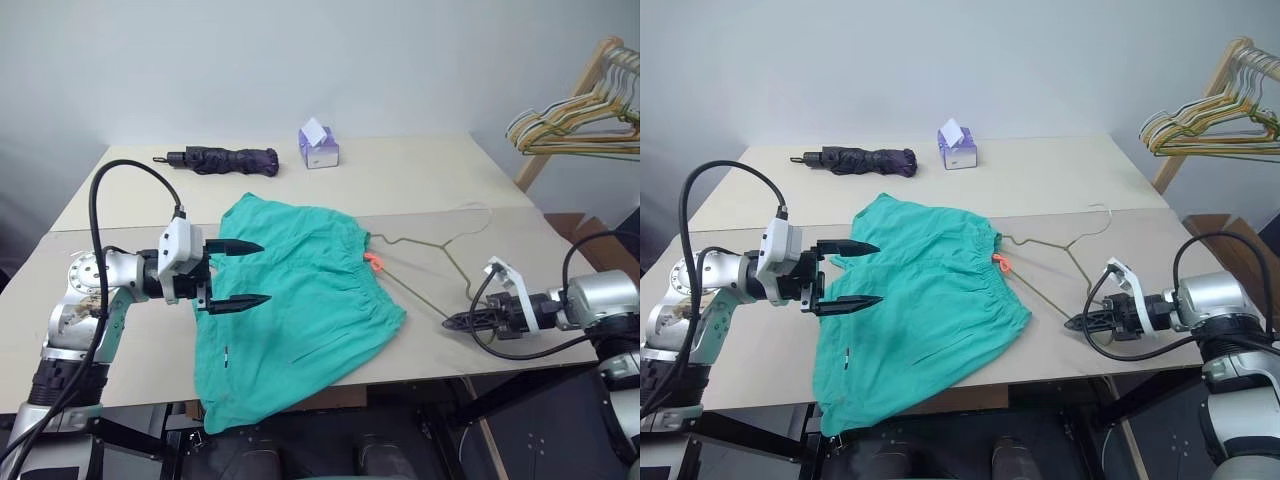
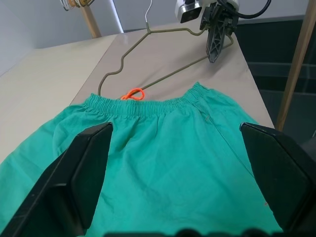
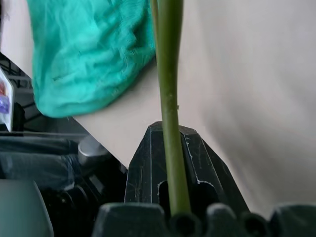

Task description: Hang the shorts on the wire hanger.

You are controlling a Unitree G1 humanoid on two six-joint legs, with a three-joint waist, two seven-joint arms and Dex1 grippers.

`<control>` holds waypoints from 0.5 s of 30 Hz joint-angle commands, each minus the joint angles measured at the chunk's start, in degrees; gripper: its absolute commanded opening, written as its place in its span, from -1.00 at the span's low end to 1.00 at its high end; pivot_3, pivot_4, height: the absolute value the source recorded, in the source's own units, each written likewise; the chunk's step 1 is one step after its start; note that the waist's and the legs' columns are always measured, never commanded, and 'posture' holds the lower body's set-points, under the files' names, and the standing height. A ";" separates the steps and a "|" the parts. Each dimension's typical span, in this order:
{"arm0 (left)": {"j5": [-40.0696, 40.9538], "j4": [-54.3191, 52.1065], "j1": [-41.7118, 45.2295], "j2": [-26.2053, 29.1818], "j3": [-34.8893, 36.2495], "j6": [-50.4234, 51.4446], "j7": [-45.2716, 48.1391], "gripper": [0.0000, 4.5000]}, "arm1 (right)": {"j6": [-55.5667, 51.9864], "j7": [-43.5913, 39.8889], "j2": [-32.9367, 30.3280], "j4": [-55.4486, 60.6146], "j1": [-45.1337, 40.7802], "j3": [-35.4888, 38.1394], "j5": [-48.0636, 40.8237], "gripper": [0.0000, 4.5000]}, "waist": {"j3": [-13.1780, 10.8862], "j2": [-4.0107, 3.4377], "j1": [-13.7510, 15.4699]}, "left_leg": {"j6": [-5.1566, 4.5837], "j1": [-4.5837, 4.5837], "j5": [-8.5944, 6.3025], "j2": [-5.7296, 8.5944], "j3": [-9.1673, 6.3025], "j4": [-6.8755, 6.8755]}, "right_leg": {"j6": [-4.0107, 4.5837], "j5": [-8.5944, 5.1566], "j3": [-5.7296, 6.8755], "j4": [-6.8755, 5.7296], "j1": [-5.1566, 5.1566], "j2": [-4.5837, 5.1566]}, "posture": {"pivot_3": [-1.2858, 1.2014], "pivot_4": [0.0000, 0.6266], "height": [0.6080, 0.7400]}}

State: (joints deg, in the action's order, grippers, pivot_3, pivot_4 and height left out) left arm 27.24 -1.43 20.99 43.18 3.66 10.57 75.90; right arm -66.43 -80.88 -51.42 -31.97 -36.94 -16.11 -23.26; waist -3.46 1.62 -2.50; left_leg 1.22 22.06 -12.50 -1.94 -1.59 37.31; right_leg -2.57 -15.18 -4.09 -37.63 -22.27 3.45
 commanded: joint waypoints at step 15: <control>-0.54 -0.22 1.68 1.58 0.59 -1.64 0.36 0.98 | 7.85 -0.84 9.92 -17.36 -14.02 -3.60 8.80 -1.00 | 0.00 0.00 0.09 | 0.00 0.01 0.00 -0.01 -0.01 -0.01 | 0.01 0.01 0.01 0.00 -0.01 -0.01 | 0.08 -0.95 1.00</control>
State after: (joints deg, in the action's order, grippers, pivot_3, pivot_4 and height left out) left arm 26.98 -1.22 21.52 44.02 3.53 10.03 76.10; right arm -60.49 -80.47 -41.55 -48.13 -49.18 -19.84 -15.34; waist -3.46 1.61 -2.41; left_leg 1.22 22.07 -12.50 -1.94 -1.59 37.29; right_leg -2.56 -15.17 -4.08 -37.63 -22.28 3.43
